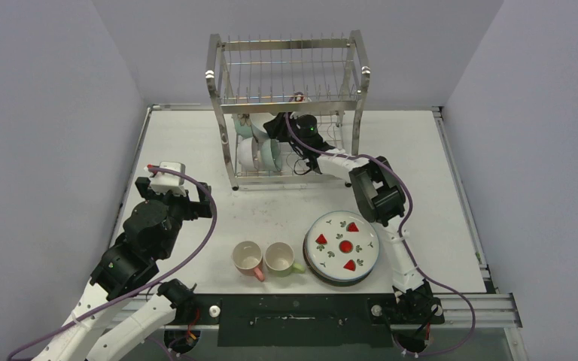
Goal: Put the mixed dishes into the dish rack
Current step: Insert the bowl into the dish rack.
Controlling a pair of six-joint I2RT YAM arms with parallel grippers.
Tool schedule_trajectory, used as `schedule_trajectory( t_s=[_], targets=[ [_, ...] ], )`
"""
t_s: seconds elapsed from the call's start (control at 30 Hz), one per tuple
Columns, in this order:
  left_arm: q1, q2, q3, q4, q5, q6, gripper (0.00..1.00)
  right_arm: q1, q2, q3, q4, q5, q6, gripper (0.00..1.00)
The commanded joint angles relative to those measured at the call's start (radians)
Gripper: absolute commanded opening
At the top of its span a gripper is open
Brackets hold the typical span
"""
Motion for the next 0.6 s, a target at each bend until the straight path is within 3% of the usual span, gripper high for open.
schedule_trajectory(
  t_s=[0.0,0.57],
  targets=[
    [0.000,-0.001,0.006,0.043,0.013,0.010,0.97,0.004,-0.103,-0.017,0.090,-0.089,-0.015,0.44],
    [0.001,-0.003,0.007,0.043,0.011,0.010,0.97,-0.006,-0.167,-0.109,0.213,-0.149,-0.044,0.49]
  ],
)
